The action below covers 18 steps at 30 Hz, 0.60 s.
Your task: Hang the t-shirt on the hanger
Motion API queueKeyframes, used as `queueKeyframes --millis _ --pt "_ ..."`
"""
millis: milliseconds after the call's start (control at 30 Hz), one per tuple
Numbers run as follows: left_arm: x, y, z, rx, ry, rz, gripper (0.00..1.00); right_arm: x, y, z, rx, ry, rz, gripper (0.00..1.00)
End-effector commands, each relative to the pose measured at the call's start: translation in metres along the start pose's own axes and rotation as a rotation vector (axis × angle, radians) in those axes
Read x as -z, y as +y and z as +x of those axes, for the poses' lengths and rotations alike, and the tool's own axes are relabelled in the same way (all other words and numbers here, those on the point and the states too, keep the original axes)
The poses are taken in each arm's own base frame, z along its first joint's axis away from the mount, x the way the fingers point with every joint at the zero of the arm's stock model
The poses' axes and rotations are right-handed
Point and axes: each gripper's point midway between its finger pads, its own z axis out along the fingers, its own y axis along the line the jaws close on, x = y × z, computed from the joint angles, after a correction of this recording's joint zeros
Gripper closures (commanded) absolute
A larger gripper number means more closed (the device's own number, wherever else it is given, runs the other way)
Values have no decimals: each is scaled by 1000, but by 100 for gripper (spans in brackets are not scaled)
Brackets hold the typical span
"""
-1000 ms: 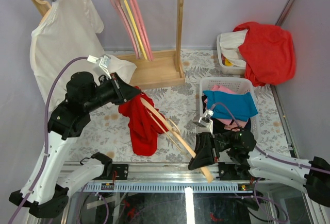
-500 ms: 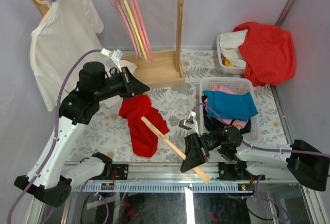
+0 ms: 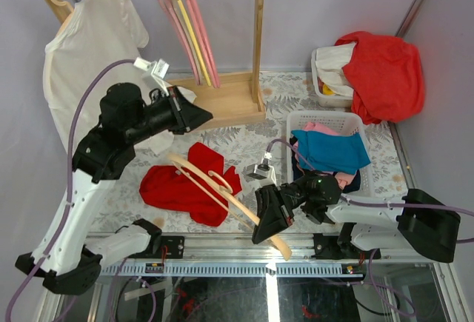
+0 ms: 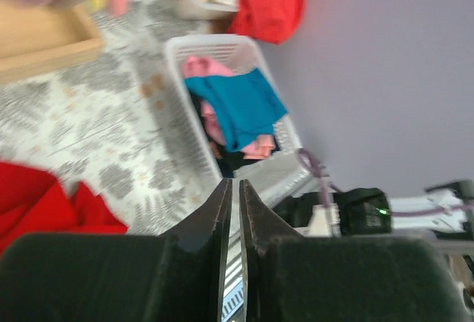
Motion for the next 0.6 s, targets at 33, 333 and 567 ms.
queueKeyframes --millis 33,333,567 --pt "28 83 29 76 -79 -377 92 9 -34 12 62 14 157 100" --pt "43 198 87 248 -145 -759 45 49 -69 25 137 -45 508 100" --pt "41 272 117 417 -101 -907 35 52 -62 28 148 -66 500 100"
